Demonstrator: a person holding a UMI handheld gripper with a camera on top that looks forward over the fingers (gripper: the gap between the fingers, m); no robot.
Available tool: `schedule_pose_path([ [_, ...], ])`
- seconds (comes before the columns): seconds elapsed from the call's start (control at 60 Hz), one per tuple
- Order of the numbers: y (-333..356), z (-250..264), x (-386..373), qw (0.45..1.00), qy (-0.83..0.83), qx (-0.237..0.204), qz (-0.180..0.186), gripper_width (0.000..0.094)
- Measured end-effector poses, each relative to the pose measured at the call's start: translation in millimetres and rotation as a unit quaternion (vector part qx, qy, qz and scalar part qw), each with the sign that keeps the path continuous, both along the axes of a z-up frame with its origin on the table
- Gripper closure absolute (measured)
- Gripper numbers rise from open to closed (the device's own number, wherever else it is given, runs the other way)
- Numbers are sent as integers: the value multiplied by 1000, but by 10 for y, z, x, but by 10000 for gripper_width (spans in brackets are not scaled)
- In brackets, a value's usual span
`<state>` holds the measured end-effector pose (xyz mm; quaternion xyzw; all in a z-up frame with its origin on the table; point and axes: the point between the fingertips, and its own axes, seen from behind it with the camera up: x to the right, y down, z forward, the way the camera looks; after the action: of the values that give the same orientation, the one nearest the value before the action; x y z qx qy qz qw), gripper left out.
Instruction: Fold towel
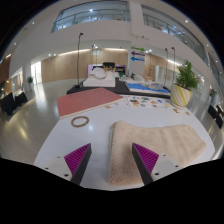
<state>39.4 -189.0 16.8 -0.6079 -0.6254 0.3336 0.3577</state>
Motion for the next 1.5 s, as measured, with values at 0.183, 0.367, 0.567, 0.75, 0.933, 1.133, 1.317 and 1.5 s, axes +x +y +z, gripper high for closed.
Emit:
schedule_pose_path([
  [0.183, 90, -276, -165, 1000, -20, 22, -4, 174],
  [0.367, 348, -284, -164, 996, -34, 80, -28, 911],
  [0.567, 465, 53, -156, 998, -57, 11, -16, 929],
  [0.75, 1487, 916, -244, 998, -21, -41, -51, 930],
  [0.933, 2985, 860, -248, 995, -29, -9, -97, 909],
  [1.133, 3825, 689, 19, 992, -60, -30, -103, 94],
  [1.317, 4084, 1547, 950, 993, -70, -43, -81, 76],
  [1.5, 4099, 2076, 2174, 992, -99, -36, -69, 76],
])
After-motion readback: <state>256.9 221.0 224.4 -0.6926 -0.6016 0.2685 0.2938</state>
